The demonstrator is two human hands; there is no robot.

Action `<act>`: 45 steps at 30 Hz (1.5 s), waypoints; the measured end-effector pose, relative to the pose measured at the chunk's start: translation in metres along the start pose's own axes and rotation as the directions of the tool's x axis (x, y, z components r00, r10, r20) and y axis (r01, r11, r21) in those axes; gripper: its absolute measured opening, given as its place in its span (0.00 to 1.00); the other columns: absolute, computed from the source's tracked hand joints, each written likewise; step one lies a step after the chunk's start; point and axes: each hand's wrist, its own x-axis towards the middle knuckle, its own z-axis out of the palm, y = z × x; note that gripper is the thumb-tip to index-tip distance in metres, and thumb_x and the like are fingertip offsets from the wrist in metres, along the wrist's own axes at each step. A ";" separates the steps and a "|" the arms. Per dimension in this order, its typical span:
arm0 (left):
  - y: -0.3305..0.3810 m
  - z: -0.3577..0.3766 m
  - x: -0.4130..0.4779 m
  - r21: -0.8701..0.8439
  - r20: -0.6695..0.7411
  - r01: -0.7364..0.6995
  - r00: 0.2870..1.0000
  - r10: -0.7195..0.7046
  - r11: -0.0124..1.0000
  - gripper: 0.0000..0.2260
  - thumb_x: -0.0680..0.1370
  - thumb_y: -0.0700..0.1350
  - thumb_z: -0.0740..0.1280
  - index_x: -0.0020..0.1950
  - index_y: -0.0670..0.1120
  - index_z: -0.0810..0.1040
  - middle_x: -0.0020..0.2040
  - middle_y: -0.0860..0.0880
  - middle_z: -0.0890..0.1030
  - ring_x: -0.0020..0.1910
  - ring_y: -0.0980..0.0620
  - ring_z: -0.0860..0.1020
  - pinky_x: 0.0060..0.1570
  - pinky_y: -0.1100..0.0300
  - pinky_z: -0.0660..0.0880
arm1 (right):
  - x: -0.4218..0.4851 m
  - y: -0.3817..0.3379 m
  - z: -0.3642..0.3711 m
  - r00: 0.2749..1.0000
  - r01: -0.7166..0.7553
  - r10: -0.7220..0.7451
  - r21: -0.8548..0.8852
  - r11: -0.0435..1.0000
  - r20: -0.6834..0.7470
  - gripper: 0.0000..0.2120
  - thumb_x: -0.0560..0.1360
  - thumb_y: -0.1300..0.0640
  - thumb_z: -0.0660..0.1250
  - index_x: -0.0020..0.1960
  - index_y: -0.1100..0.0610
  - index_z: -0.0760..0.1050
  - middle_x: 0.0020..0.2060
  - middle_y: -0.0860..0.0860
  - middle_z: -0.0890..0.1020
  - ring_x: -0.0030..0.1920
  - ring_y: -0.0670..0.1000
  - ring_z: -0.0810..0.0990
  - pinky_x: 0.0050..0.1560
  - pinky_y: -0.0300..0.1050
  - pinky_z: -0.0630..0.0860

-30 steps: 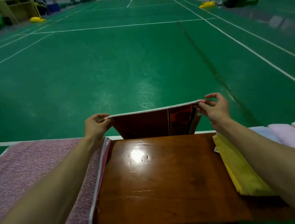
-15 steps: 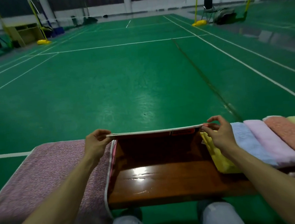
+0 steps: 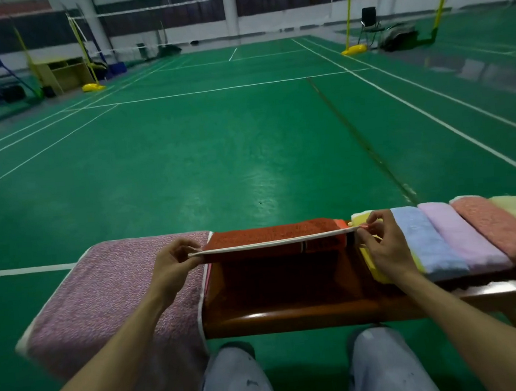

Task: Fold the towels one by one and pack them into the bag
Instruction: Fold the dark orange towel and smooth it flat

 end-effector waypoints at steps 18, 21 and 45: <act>0.008 0.001 -0.019 0.018 0.136 0.011 0.991 -0.013 1.000 0.09 0.74 0.27 0.64 0.42 0.40 0.76 0.41 0.45 0.77 0.38 0.50 0.75 0.31 0.61 0.71 | -0.023 -0.008 -0.017 0.985 0.162 -0.147 -0.178 0.971 0.094 0.12 0.77 0.68 0.66 0.52 0.57 0.64 0.39 0.46 0.73 0.40 0.56 0.76 0.37 0.43 0.74; 0.009 -0.003 -0.022 -0.024 0.179 0.048 0.983 -0.043 0.999 0.09 0.74 0.26 0.63 0.44 0.39 0.76 0.44 0.42 0.77 0.40 0.48 0.75 0.35 0.56 0.72 | -0.024 -0.011 -0.019 0.985 0.070 -0.047 -0.134 0.989 0.165 0.12 0.77 0.68 0.66 0.53 0.58 0.64 0.41 0.48 0.74 0.43 0.53 0.77 0.41 0.46 0.78; -0.054 0.032 0.120 0.432 -0.070 0.247 0.968 -0.241 0.868 0.07 0.71 0.39 0.75 0.43 0.45 0.78 0.42 0.42 0.83 0.38 0.47 0.79 0.41 0.54 0.75 | 0.095 0.040 0.042 0.970 0.026 0.142 -0.661 0.750 0.199 0.15 0.73 0.51 0.72 0.53 0.47 0.68 0.43 0.48 0.85 0.48 0.56 0.81 0.51 0.51 0.76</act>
